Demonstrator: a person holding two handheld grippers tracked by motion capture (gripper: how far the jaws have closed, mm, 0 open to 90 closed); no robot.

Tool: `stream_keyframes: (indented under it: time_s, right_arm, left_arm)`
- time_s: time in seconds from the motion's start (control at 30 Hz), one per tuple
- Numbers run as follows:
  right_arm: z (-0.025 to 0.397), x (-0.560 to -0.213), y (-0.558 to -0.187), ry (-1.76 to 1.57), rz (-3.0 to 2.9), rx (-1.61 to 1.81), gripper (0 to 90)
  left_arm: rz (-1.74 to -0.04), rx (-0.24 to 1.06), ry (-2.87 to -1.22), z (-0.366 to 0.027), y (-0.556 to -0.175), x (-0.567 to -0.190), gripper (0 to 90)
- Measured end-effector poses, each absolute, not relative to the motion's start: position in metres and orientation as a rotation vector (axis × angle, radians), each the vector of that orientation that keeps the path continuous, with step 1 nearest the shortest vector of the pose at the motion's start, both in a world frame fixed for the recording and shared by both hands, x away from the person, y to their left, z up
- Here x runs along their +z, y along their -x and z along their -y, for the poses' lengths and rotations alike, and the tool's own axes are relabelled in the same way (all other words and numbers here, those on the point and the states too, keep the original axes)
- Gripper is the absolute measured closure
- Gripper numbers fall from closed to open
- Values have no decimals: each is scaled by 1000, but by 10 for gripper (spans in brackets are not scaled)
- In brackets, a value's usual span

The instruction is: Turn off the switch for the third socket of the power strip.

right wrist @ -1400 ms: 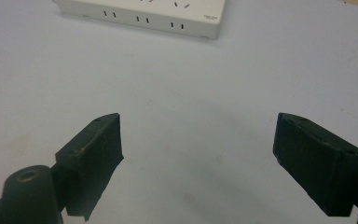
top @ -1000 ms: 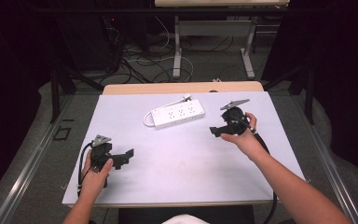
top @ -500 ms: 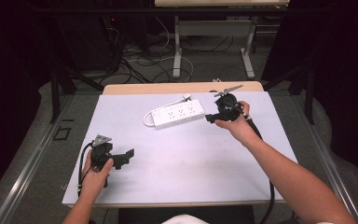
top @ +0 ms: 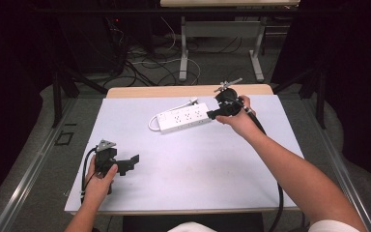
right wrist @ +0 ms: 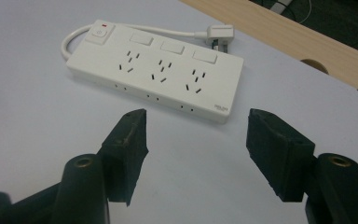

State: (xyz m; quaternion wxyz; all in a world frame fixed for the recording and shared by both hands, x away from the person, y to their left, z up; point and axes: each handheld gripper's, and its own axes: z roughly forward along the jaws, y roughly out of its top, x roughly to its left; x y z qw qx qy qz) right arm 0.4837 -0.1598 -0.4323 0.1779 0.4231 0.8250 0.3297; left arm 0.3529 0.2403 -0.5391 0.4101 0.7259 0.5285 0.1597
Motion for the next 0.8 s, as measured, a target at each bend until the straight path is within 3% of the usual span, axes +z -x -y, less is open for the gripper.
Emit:
stream_keyframes:
  time_s: [0.5, 0.8]
  right_arm:
    - [145, -422, -507, -1224, -2329, 890, 382]
    - [132, -426, -528, -1267, -2333, 894, 463]
  left_arm:
    - [-1330, 401, -1825, -240, -353, -539, 5]
    - [-1329, 400, -1825, -241, -353, -539, 5]
